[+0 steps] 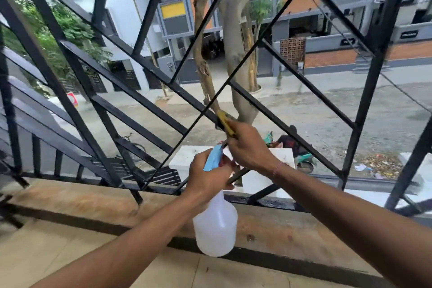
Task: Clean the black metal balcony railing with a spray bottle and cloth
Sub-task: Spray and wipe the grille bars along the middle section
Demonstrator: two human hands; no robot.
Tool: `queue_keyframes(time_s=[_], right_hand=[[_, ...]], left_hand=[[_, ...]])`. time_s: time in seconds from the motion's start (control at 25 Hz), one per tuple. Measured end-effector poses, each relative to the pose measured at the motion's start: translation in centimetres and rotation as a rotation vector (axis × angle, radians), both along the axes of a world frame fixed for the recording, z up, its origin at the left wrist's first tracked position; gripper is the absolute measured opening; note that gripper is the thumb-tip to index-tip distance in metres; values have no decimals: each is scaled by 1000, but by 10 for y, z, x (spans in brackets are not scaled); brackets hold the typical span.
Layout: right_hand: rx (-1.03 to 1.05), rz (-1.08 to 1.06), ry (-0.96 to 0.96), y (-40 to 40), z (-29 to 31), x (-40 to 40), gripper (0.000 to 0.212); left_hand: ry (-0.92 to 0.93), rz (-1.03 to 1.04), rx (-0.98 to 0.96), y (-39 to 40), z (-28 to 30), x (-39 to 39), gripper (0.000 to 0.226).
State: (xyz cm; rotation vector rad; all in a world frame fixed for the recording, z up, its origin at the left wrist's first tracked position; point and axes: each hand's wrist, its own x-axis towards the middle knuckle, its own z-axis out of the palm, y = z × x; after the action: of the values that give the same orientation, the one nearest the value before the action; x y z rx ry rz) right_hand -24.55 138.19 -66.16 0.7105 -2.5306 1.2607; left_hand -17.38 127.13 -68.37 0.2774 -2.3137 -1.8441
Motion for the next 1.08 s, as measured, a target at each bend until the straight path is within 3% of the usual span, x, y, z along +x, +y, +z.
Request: queue_keyframes(time_s=[0.16, 0.28, 0.48, 0.68, 0.92, 1.08], right_hand=[[53, 117, 97, -23, 6, -11, 52], [94, 210, 102, -8, -7, -12, 77], [209, 89, 80, 40, -60, -1, 91], [203, -165, 18, 33, -70, 15, 76], [105, 34, 131, -25, 8, -10, 60], [117, 130, 182, -9, -7, -11, 79]], left_hand=[[-1, 40, -13, -11, -10, -13, 19], [0, 58, -25, -13, -6, -21, 10], [-52, -29, -43, -10, 9, -16, 9], [-71, -33, 0, -12, 2, -9, 9], [-12, -10, 21, -21, 2, -8, 15], [-32, -20, 61, -14, -8, -7, 13]])
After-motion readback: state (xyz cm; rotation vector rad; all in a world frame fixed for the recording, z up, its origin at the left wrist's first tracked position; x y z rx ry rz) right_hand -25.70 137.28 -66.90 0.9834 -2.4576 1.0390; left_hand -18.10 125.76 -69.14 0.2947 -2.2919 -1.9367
